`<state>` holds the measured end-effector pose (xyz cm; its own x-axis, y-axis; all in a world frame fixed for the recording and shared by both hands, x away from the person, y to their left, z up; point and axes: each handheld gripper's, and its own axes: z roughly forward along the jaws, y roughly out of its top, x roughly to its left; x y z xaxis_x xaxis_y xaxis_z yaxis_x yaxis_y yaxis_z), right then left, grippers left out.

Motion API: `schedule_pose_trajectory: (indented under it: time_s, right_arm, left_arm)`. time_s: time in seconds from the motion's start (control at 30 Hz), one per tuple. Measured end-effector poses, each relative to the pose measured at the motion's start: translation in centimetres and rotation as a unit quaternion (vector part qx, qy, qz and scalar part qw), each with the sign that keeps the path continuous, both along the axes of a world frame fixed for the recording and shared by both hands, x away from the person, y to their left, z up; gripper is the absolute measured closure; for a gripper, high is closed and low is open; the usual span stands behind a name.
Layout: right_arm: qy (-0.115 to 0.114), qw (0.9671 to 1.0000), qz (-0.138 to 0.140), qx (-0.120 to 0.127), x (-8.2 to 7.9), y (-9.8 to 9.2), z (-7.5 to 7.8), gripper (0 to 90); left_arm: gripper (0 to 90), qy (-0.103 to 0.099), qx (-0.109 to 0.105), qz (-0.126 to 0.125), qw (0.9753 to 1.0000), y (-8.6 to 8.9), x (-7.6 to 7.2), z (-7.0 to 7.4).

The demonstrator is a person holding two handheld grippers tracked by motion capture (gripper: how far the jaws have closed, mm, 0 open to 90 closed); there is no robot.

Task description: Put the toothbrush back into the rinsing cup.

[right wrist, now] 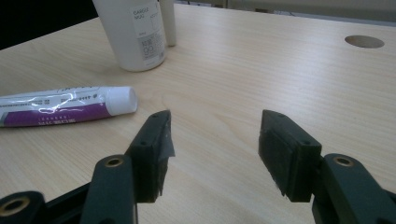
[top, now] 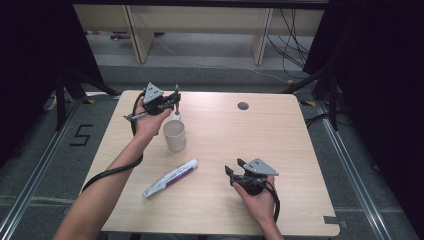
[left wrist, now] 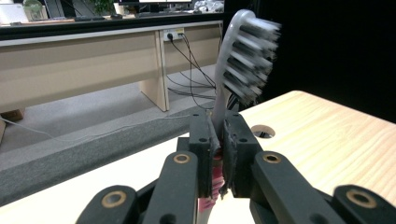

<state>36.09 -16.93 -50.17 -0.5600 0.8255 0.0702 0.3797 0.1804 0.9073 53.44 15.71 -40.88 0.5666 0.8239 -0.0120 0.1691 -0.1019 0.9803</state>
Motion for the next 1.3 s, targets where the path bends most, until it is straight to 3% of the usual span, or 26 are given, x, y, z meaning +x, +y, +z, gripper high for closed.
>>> schedule_pose_trajectory:
  time_s: [0.07,0.1,0.23,0.27,0.33,0.43,0.47,0.5,0.6,0.67,0.8,1.3]
  right_arm:
    - [0.0,1.0,0.001,0.001,0.0,0.1,0.0,44.8]
    - [0.007,0.9999,-0.004,0.015,-0.1,0.2,-0.1,44.8]
    - [-0.002,1.0,0.003,0.005,0.1,0.1,-0.1,44.8]
    - [0.008,0.9998,-0.004,0.016,-0.1,0.2,-0.1,44.8]
    - [0.007,0.9999,-0.004,0.015,-0.1,0.2,-0.1,44.8]
    - [-0.004,1.0,0.001,0.003,0.0,0.1,-0.1,44.8]
    - [-0.001,1.0,-0.006,-0.002,-0.1,0.1,0.0,44.8]
    - [0.01,0.9999,-0.002,0.007,-0.1,0.2,-0.1,44.8]
    - [0.002,1.0,-0.002,0.0,-0.1,0.1,0.0,44.8]
    - [0.018,0.9997,-0.01,0.011,-0.3,0.3,0.0,44.8]
    - [0.006,1.0,0.001,0.003,0.0,0.2,-0.1,44.8]
    - [0.005,0.9999,0.005,0.008,0.1,0.3,-0.2,44.8]
  left_arm:
    - [83.0,0.004,0.0,0.002,1.0,0.0,0.0,-0.2]
    - [83.0,0.005,0.001,0.002,1.0,0.1,0.0,-0.3]
    - [83.0,0.011,0.004,0.003,0.9999,0.1,0.0,-0.6]
    - [82.9,0.012,0.005,0.002,0.9999,0.1,0.1,-0.7]
    - [83.0,0.015,0.006,0.004,0.9999,0.1,0.1,-0.8]
    - [82.9,0.02,0.011,0.005,0.9997,0.2,0.1,-1.1]
    - [82.9,0.023,0.012,0.005,0.9996,0.2,0.2,-1.2]
    - [82.9,0.026,0.014,0.005,0.9996,0.2,0.2,-1.4]
    - [82.9,0.031,0.016,0.006,0.9994,0.2,0.3,-1.7]
    - [82.9,0.035,0.019,0.006,0.9992,0.2,0.4,-1.9]
    - [82.9,0.04,0.021,0.008,0.9989,0.3,0.5,-2.2]
    - [82.7,0.057,0.031,0.011,0.9978,0.2,1.1,-3.2]
